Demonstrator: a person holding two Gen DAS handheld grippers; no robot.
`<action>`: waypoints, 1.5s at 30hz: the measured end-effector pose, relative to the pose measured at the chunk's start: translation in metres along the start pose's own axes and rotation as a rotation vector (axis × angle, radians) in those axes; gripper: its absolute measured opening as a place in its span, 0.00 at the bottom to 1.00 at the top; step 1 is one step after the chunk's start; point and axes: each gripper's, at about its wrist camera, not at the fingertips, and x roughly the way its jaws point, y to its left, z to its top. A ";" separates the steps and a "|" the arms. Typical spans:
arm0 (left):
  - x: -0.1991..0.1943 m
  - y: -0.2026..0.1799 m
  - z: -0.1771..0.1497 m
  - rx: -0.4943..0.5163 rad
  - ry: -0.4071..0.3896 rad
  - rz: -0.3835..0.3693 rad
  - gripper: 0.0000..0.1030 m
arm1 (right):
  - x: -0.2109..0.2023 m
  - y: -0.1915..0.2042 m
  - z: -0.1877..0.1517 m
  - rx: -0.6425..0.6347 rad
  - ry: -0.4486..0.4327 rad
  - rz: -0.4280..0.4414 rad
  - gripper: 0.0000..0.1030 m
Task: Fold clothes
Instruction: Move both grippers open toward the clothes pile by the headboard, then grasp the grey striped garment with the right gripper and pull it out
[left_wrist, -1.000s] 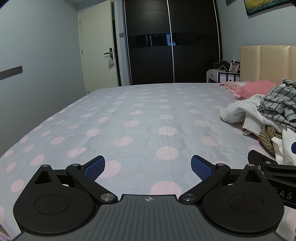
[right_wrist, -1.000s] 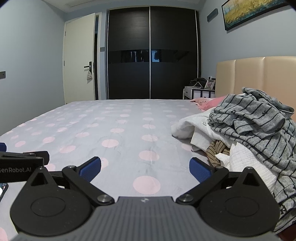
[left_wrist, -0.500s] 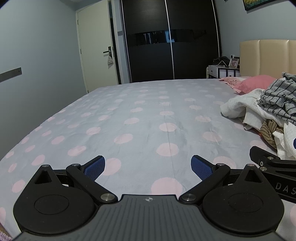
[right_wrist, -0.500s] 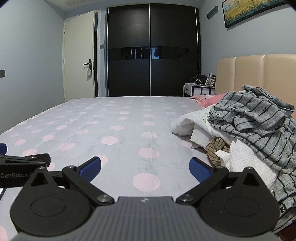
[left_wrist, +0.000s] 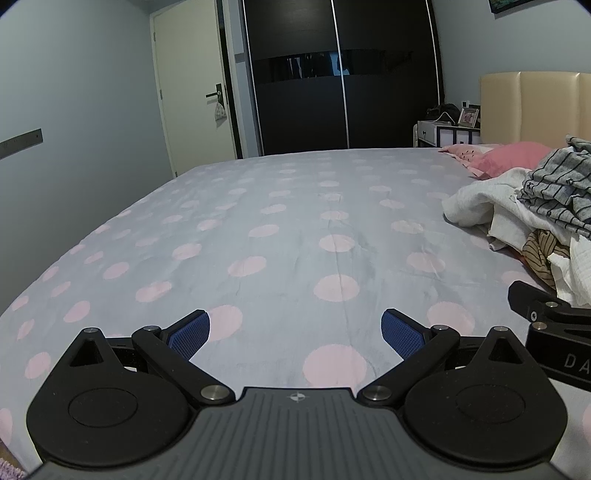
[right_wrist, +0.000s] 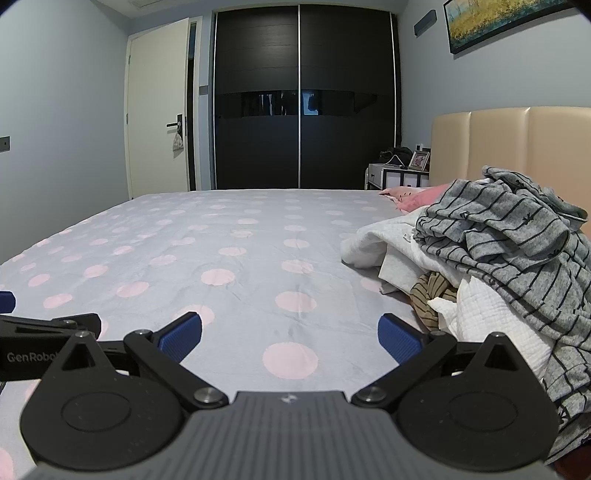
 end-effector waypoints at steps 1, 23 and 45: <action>0.001 0.001 0.000 -0.001 0.004 0.000 0.99 | 0.000 0.000 0.001 -0.003 0.000 -0.001 1.00; 0.022 0.007 0.011 0.014 0.058 0.021 0.99 | 0.023 -0.068 0.065 -0.050 0.052 -0.024 1.00; 0.084 -0.004 0.006 0.056 0.136 0.053 0.99 | 0.082 -0.221 0.095 -0.008 0.057 -0.252 0.89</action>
